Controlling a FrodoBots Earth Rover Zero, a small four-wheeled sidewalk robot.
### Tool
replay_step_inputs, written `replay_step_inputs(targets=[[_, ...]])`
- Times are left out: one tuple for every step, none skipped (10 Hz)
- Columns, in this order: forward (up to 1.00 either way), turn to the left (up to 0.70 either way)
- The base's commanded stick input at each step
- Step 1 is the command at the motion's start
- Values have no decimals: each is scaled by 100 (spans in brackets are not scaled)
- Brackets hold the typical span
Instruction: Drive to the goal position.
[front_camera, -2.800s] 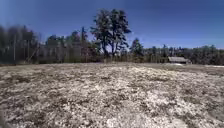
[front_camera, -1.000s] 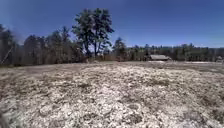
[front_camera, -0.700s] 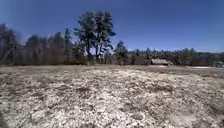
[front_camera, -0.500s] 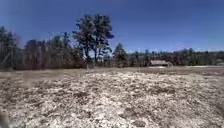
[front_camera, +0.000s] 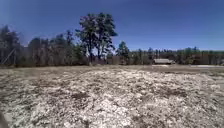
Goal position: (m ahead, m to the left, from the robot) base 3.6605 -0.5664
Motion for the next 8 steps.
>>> replay_step_inputs(targets=[[70,0],[70,3],[70,30],[70,35],[70,35],[70,33],[70,17],[70,6]])
